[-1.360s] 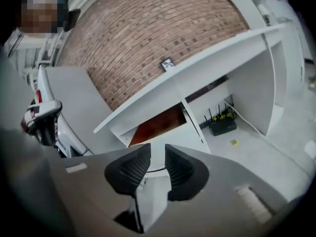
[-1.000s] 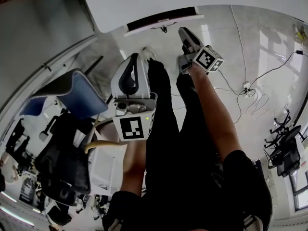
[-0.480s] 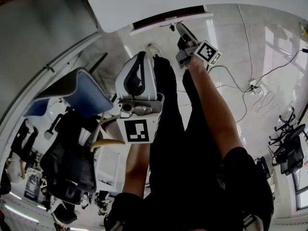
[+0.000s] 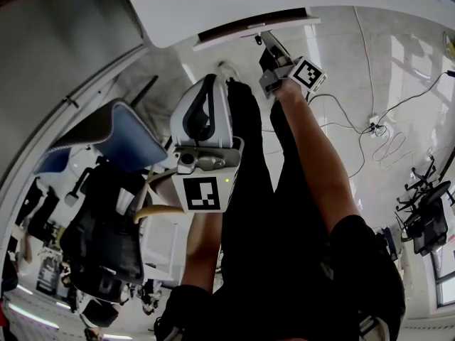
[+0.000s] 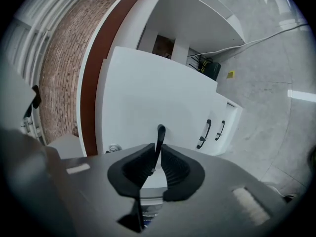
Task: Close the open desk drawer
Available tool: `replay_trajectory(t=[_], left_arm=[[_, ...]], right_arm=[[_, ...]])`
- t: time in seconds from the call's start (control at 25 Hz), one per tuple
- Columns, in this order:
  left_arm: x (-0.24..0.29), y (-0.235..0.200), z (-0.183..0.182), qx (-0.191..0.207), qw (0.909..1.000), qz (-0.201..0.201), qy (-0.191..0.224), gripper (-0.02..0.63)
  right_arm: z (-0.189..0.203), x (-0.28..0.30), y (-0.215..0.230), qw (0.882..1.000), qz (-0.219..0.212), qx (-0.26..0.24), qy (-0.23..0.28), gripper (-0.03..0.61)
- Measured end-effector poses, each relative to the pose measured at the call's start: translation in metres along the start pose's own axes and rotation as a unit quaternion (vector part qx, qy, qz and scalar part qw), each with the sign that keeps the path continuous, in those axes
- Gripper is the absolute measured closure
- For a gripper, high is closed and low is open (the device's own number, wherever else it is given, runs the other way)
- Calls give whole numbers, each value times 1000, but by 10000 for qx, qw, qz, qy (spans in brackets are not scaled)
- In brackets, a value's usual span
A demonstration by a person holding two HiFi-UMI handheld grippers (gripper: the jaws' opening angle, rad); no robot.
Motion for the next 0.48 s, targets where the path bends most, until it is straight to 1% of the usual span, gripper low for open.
replay_trajectory(t=[0.12,0.48], left_arm=[[-1,-1,0,-33,10000,2,-4,598],[-2,-4,-1,-53,10000,15,37,598]], right_arm=[[1,-2,-1,9999,-128,61,-9,537],[-2,-2,-4,9995,-280,154,8,541]])
Point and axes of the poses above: the fingertips, and each gripper's own axes: x forward along the fingers, y to its right, z out of its underside, the point moved 10 cm from there along -x, backward along the fingers, and after that the axes turned 6 degrees about -z, right-handed, at the moved point
